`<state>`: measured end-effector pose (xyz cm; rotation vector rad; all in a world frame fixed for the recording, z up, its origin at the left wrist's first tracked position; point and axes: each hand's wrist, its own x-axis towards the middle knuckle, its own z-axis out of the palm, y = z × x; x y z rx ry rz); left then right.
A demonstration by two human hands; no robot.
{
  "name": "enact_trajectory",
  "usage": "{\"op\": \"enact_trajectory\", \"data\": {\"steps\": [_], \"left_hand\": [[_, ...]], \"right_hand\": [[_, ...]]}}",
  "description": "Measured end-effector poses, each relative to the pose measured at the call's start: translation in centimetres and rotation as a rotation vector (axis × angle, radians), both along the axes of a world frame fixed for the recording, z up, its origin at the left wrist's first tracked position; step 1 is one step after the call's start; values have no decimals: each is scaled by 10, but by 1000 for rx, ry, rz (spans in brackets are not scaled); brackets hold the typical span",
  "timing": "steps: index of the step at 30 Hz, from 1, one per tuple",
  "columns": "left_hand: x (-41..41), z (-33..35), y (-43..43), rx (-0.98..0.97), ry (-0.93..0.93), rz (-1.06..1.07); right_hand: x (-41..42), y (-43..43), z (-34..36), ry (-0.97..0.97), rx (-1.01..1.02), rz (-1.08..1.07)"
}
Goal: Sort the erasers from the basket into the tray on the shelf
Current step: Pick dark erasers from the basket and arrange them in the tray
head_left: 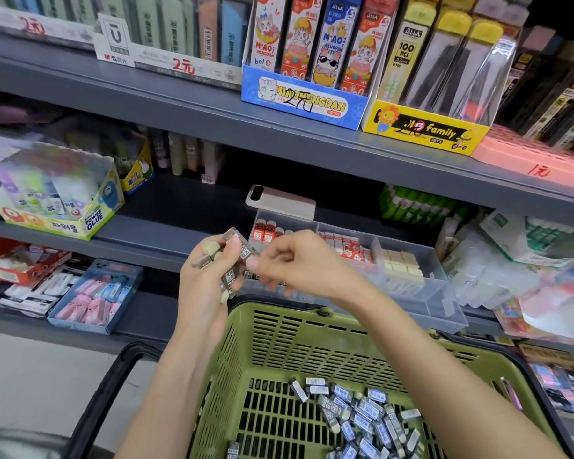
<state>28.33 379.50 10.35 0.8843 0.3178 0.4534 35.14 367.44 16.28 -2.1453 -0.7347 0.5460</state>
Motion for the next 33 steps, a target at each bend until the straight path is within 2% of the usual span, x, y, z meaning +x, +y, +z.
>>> {"op": "enact_trajectory", "data": {"steps": [2,5,7,8,10,13,16,19,23,28,33], "left_hand": [[0,0,0,13,-8,-16],[1,0,-1,7,-30,-37],[2,-1,-2,-30,-33,-42],[2,-1,-1,-62,-36,-45],[2,-1,1,-159,-46,-52],[2,-1,4,-376,-73,-49],[3,1,6,-586,-115,-15],[6,2,7,-712,-161,3],[8,0,8,-713,-178,-43],[11,-3,8,-643,-157,-74],[12,-4,5,-572,-163,-100]], "right_hand": [[-8,-2,-2,48,74,-20],[0,-8,1,207,398,-204],[13,-18,7,206,524,-301],[20,-24,8,161,522,-328],[32,-32,8,-7,369,-342],[42,-33,-2,-216,-6,-266],[42,-28,-13,-220,-222,-169],[42,-25,-19,-169,-306,-130],[41,-28,-28,-138,-235,-157],[32,-25,-45,-438,-370,-152],[31,-21,-44,-535,-485,-125]]}}
